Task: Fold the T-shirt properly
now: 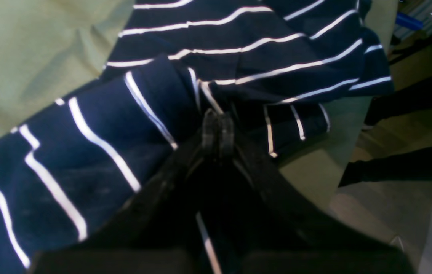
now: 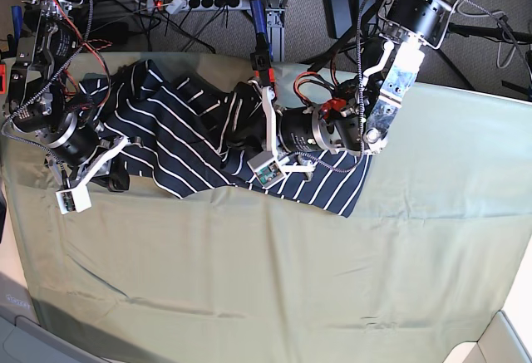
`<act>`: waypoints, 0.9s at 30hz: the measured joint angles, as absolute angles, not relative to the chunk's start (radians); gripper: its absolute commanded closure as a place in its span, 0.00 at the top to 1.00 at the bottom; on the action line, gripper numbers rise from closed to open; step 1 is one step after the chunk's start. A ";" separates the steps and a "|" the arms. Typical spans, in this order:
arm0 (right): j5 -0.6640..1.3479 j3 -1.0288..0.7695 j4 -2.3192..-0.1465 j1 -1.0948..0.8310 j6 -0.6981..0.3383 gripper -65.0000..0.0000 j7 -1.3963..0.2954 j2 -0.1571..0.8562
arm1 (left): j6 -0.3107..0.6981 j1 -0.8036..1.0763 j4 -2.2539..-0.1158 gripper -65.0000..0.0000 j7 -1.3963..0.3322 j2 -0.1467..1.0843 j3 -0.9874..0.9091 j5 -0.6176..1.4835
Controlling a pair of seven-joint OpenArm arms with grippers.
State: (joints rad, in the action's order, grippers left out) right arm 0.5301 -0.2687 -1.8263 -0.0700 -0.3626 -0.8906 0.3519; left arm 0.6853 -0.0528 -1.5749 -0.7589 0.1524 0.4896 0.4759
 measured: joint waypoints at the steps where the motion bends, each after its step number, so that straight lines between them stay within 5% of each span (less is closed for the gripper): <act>1: 0.530 -0.269 -1.826 -0.070 -0.363 0.00 -0.890 0.352 | 0.685 -0.059 -1.575 0.00 -0.762 0.152 0.488 0.480; 7: 0.565 -0.320 -1.826 -0.070 -0.363 0.00 -0.890 0.350 | 0.685 -0.101 -1.618 0.00 -0.868 0.152 0.416 0.620; 17: 0.560 -0.670 -1.797 -0.052 -0.362 0.00 -0.938 0.366 | 0.685 -0.100 -1.691 0.00 -0.935 0.226 0.299 0.730; 21: 0.595 -0.730 -1.698 -0.058 -0.363 0.57 -1.002 0.389 | 0.686 -0.099 -1.691 0.00 -0.939 0.234 0.301 0.735; 27: 0.705 -0.718 -1.547 -0.095 -0.363 0.63 -1.096 0.395 | 0.686 -0.075 -1.690 0.00 -0.949 0.280 0.302 0.731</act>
State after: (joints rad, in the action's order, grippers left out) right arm 0.7048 -0.7181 -1.5467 -0.0952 -0.3630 -1.0958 0.3954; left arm 0.6857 -0.0753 -1.6901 -0.9485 0.2798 0.3016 0.7311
